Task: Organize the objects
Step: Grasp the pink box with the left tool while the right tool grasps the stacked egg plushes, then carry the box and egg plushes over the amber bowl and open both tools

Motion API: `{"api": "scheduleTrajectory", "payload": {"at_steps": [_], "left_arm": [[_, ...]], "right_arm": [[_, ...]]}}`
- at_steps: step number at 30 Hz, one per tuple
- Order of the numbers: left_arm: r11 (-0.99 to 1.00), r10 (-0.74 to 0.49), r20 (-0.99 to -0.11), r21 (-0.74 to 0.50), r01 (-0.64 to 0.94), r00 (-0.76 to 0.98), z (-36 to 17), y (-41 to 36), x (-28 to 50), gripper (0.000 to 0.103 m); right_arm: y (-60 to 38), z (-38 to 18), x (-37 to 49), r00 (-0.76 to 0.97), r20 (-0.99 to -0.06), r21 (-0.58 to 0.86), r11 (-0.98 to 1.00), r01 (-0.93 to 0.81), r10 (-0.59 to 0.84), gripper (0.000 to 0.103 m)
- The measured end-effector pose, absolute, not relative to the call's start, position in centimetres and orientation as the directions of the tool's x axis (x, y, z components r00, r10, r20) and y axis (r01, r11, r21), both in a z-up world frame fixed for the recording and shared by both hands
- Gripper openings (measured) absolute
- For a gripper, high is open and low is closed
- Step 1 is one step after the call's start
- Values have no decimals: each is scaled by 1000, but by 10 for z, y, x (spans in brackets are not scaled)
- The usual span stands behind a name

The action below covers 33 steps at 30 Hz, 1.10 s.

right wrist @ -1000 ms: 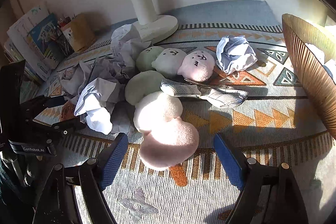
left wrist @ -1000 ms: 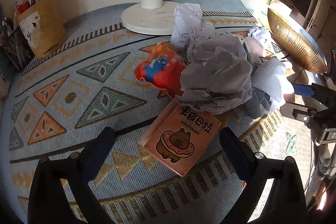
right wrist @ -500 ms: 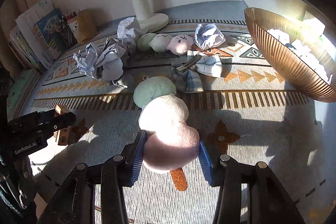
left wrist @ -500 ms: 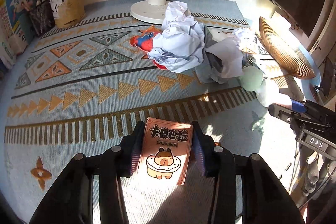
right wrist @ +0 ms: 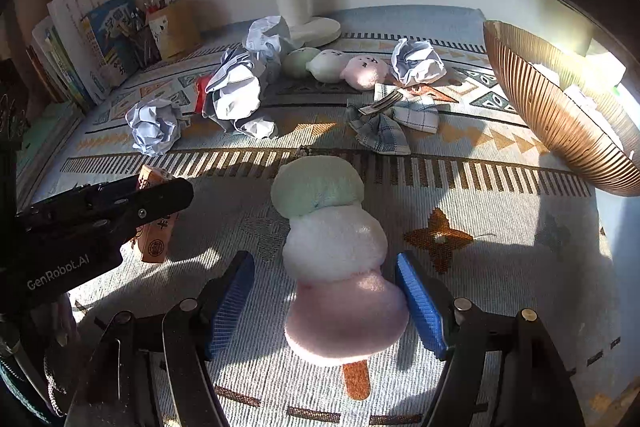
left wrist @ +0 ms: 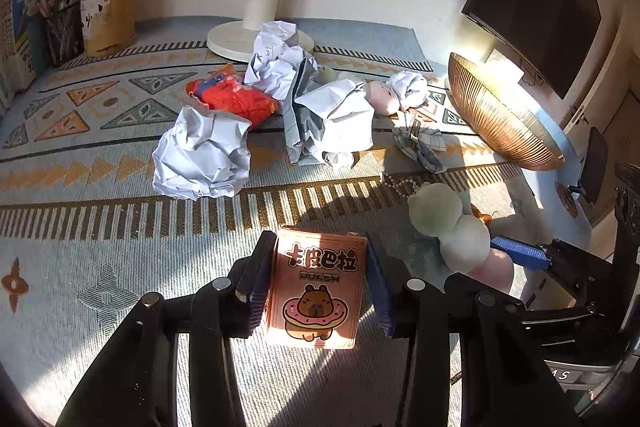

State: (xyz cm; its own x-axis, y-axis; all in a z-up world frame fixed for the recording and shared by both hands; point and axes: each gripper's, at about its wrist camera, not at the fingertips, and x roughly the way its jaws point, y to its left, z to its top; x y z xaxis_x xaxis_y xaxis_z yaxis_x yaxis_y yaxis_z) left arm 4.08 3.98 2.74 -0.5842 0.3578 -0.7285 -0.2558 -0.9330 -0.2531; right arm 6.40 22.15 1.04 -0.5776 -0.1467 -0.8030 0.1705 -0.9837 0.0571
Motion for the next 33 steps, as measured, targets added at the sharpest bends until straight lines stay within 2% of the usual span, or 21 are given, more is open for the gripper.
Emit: {"api": "scheduleTrajectory", "payload": {"at_steps": [4,6,9,18,23,28,33], "left_arm": [[-936,346,-726,-230,-265,-594,27,43,44,40],[-935,348,-723,-223,-275,-596,28,44,45,40],[-936,347,-719,-224,-272,-602,28,44,44,40],[-939,338,-701,-206,-275,-628,35,45,49,40],[-912,409,-643,-262,-317,-647,67,56,57,39],[-867,490,-551,-221,-448,-676,125,98,60,39],[-813,572,-486,-229,-535,-661,167,143,35,39]], "right_arm": [[213,2,63,-620,-779,-8,-986,165,-97,68],[212,3,67,-639,-763,-20,-984,177,-100,51],[214,4,69,-652,-751,-19,-984,179,-104,46],[234,29,93,-700,-694,76,-984,161,-168,46],[266,75,110,-772,-605,161,-979,123,-196,46],[307,126,125,-858,-501,169,-985,28,-110,46],[370,172,120,-913,-408,225,-967,-118,16,46]]}}
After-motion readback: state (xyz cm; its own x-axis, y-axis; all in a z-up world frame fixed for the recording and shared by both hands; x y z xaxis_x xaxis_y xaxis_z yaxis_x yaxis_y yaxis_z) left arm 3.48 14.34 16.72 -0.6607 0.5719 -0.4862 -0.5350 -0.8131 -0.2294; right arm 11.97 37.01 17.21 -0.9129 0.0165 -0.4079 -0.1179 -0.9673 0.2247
